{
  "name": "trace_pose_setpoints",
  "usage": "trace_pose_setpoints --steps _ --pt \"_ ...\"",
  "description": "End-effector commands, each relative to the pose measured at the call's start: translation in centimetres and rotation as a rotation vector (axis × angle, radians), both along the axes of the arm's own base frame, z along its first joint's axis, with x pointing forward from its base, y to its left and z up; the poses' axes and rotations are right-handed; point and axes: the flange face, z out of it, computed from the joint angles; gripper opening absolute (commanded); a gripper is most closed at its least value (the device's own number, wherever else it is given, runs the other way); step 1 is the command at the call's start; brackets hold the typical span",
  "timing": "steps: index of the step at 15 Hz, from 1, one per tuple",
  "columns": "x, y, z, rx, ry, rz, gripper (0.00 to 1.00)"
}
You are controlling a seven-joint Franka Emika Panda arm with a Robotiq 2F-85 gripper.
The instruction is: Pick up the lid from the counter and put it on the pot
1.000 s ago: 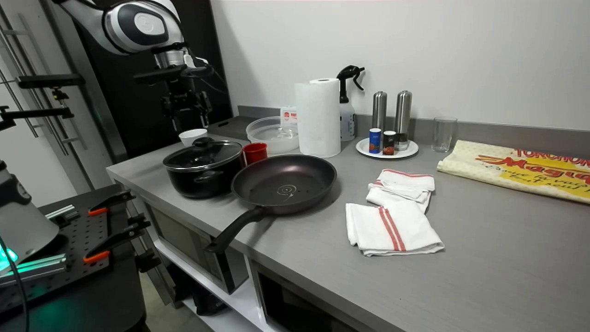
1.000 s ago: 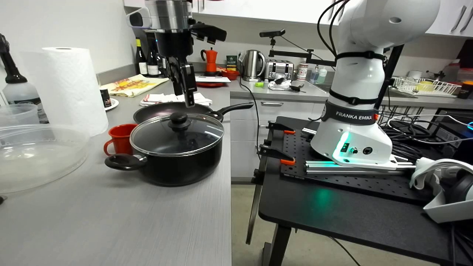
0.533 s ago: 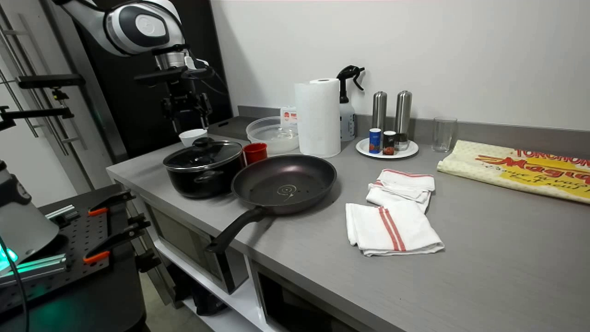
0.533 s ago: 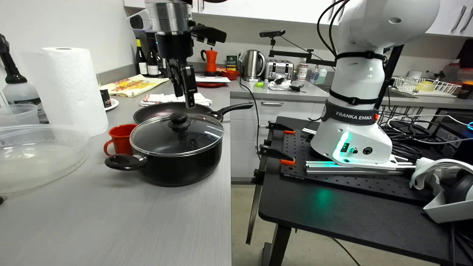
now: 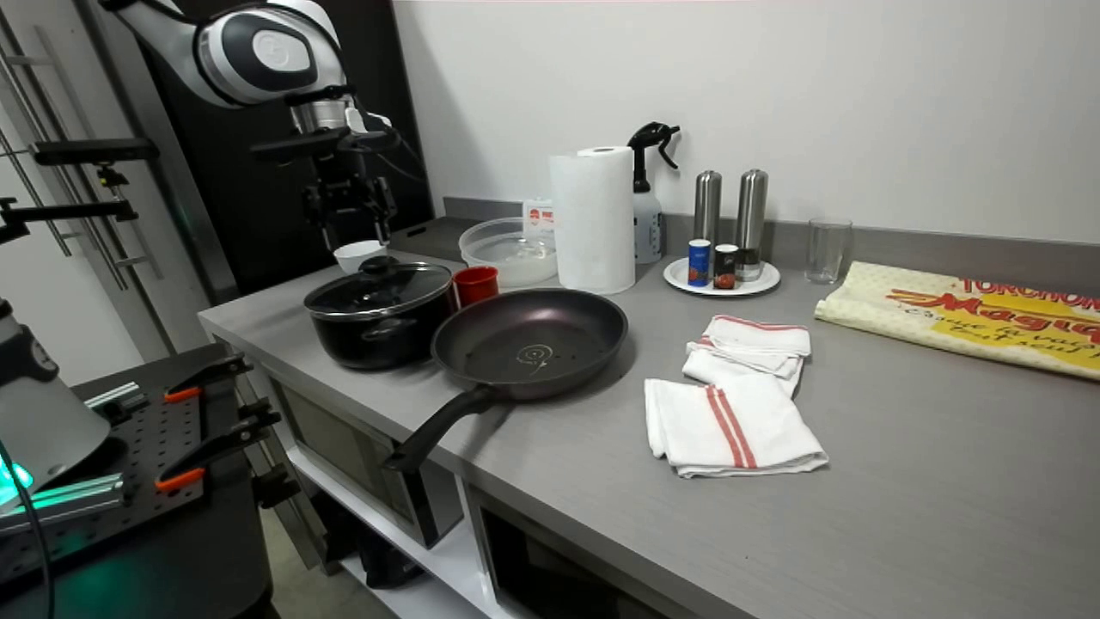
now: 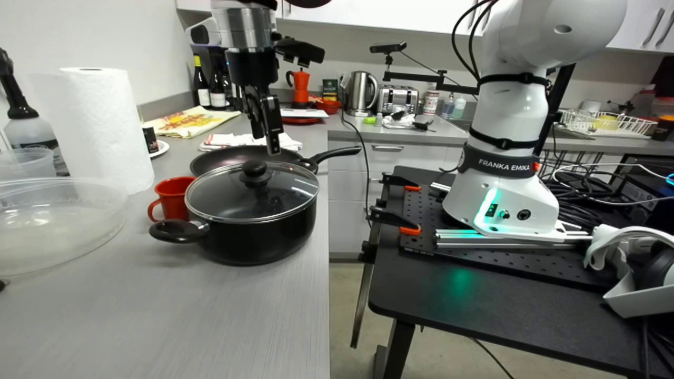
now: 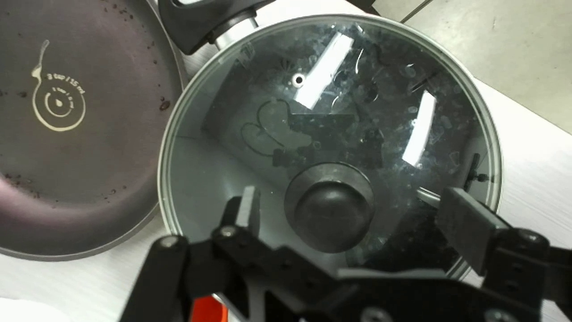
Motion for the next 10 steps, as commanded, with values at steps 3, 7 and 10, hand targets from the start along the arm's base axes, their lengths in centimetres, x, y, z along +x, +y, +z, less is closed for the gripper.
trace_pose_setpoints --steps 3,7,10 --pt "-1.8 0.2 -1.8 0.011 0.012 0.009 1.0" --pt "-3.1 0.0 -3.2 0.012 0.031 0.018 1.0" --pt "-3.5 0.0 -3.9 0.01 0.032 0.023 1.0"
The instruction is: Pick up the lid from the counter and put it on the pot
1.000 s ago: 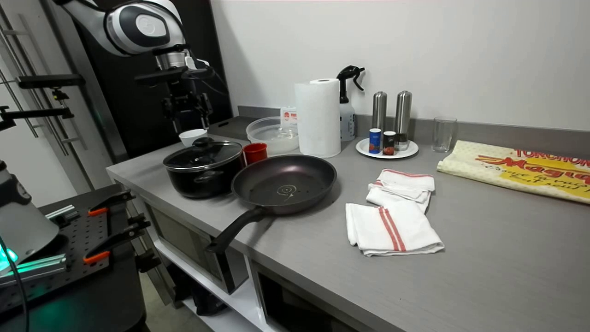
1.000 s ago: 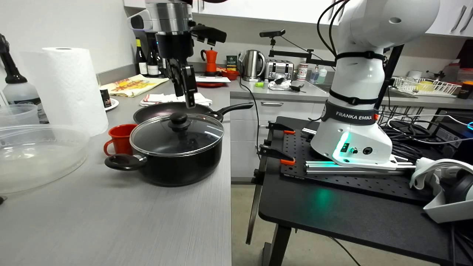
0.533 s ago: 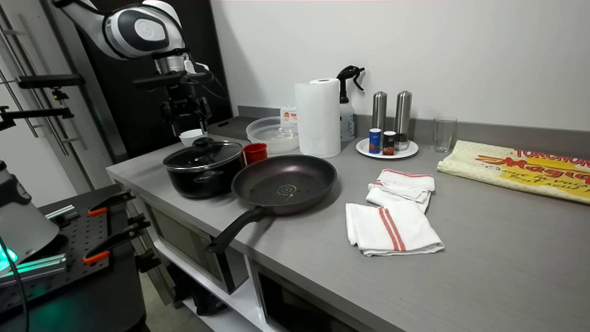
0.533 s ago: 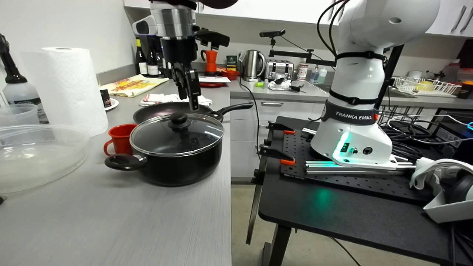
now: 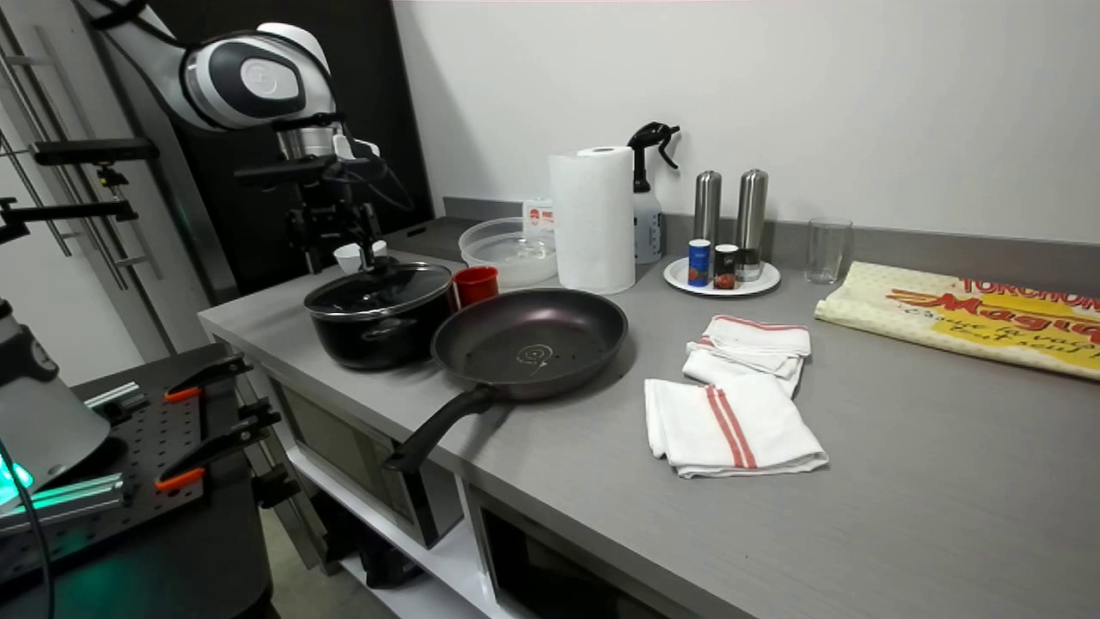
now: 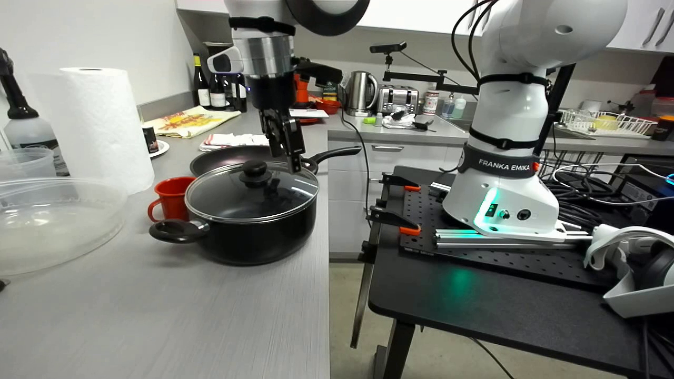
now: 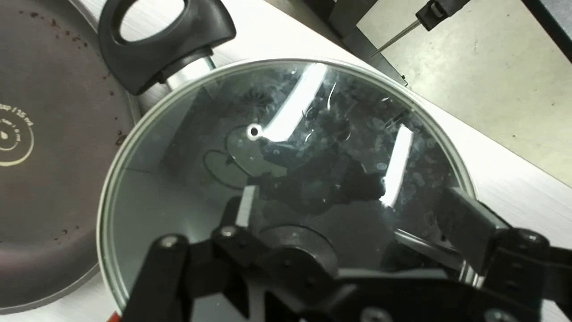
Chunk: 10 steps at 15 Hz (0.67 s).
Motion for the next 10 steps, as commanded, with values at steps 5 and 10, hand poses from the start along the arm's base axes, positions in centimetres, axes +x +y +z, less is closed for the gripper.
trace_pose_setpoints --steps 5,10 --pt "-0.3 0.2 -1.9 0.025 -0.015 0.011 1.0" --pt "-0.3 0.0 -3.3 0.036 -0.001 0.01 1.0"
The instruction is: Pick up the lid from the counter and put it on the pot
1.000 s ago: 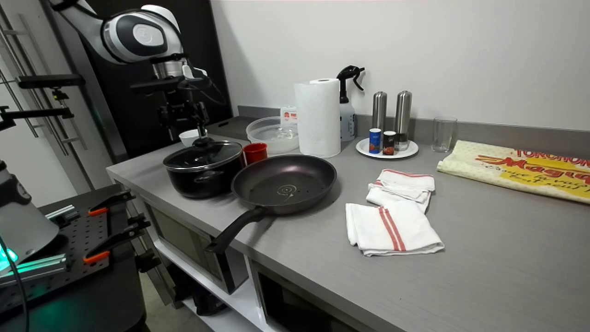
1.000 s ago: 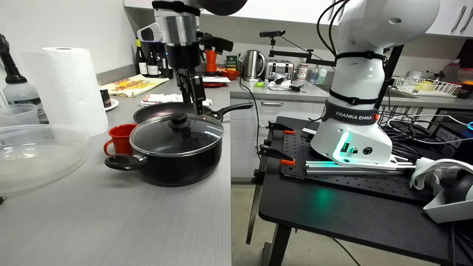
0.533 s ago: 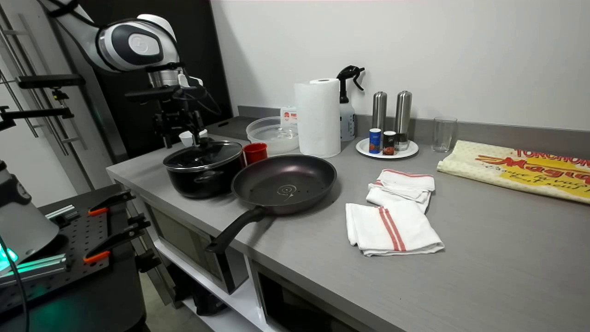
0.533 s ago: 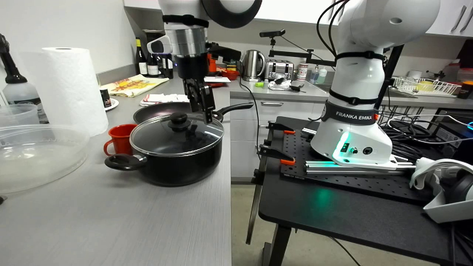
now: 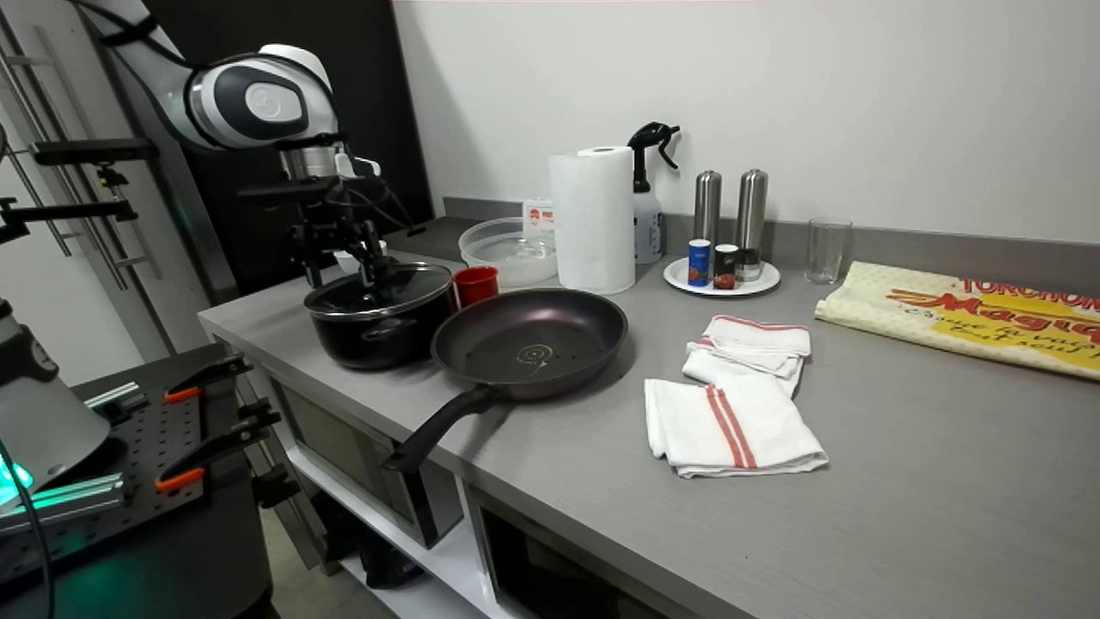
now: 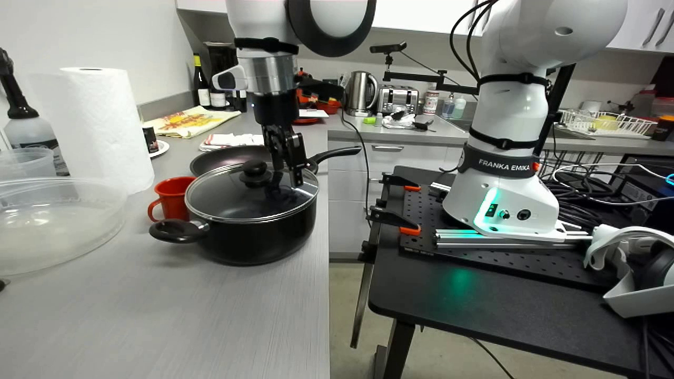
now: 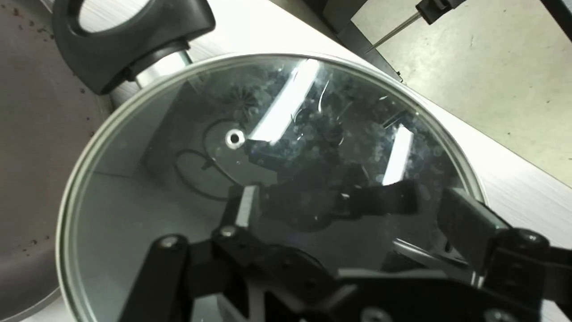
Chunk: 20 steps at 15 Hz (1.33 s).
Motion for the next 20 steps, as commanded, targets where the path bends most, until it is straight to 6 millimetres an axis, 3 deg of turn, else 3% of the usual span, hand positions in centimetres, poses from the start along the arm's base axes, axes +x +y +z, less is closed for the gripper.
trace_pose_setpoints --steps 1,10,20 --pt "0.2 0.0 -0.9 0.014 -0.005 0.005 1.0" --pt "0.2 -0.3 -0.2 0.013 -0.012 -0.001 1.0" --pt "-0.4 -0.9 6.0 -0.027 -0.094 -0.057 1.0"
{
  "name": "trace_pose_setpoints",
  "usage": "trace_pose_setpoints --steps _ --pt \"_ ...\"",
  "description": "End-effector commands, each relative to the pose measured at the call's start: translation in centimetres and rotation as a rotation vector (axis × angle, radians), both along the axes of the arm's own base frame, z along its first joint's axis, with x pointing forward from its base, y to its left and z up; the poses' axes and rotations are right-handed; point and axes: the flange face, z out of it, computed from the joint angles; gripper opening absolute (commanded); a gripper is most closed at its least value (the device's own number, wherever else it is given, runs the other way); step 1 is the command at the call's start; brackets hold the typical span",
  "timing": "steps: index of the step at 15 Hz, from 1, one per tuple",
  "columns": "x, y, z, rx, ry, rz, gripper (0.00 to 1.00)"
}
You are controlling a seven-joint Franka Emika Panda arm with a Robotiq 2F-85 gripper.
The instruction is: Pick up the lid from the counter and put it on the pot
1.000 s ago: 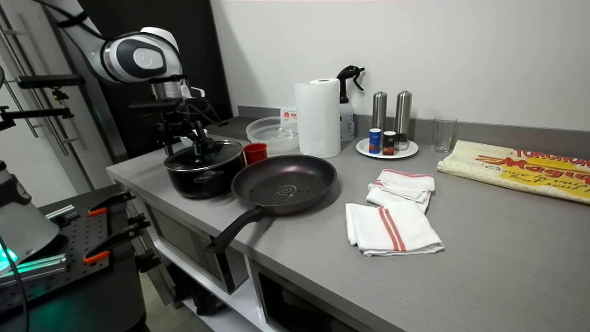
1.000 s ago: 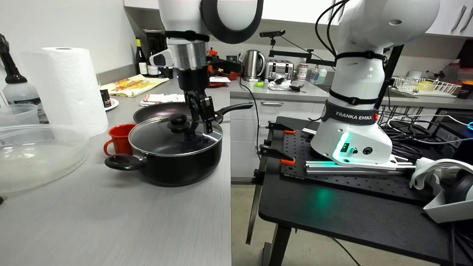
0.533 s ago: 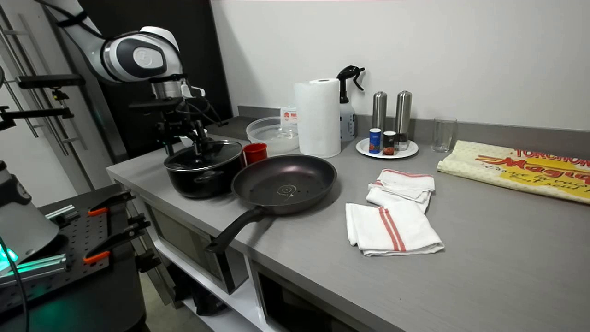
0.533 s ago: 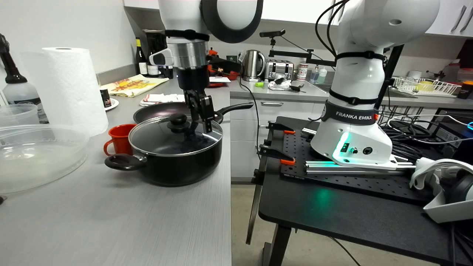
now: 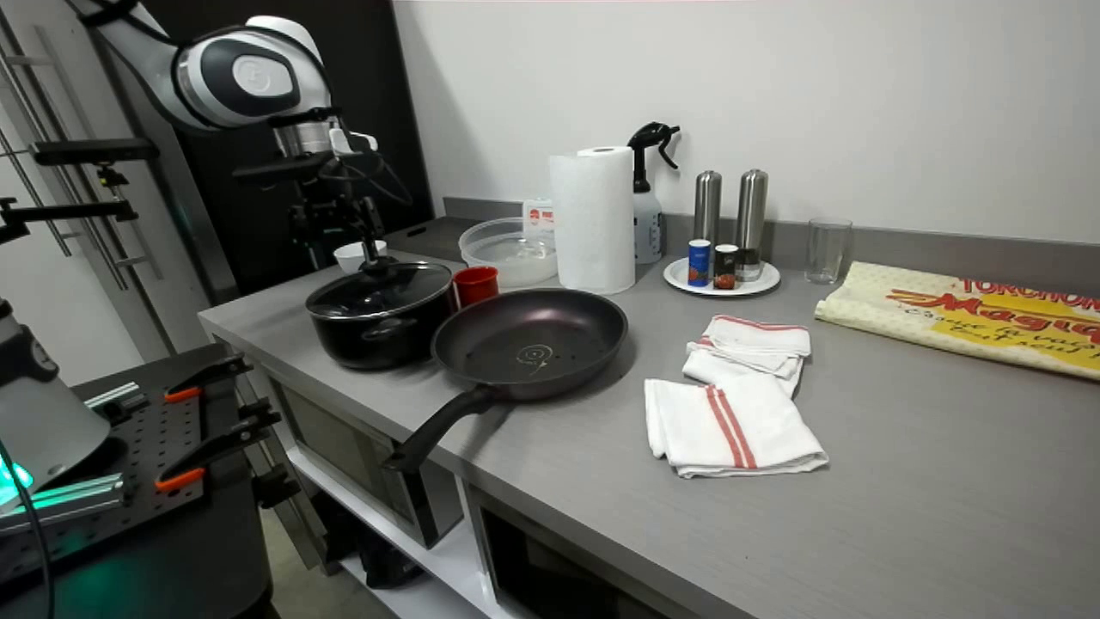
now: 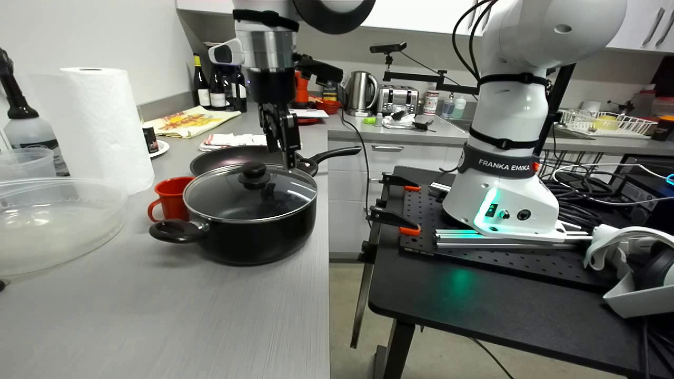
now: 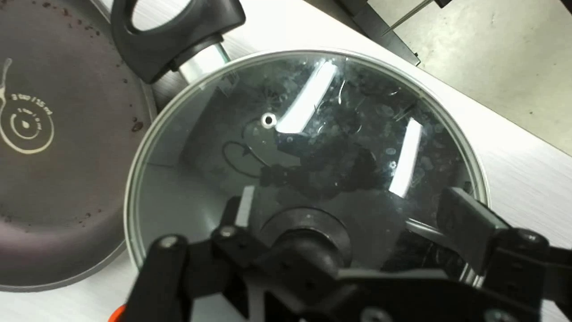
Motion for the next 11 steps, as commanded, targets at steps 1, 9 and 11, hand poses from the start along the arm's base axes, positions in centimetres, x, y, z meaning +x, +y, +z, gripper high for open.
trace_pose_setpoints --steps 1,9,11 --pt "-0.8 -0.6 3.1 -0.026 -0.035 -0.038 1.0" --pt "0.0 -0.6 3.7 -0.019 -0.037 -0.038 1.0" --pt "0.0 -0.6 3.6 -0.019 -0.034 -0.038 1.0"
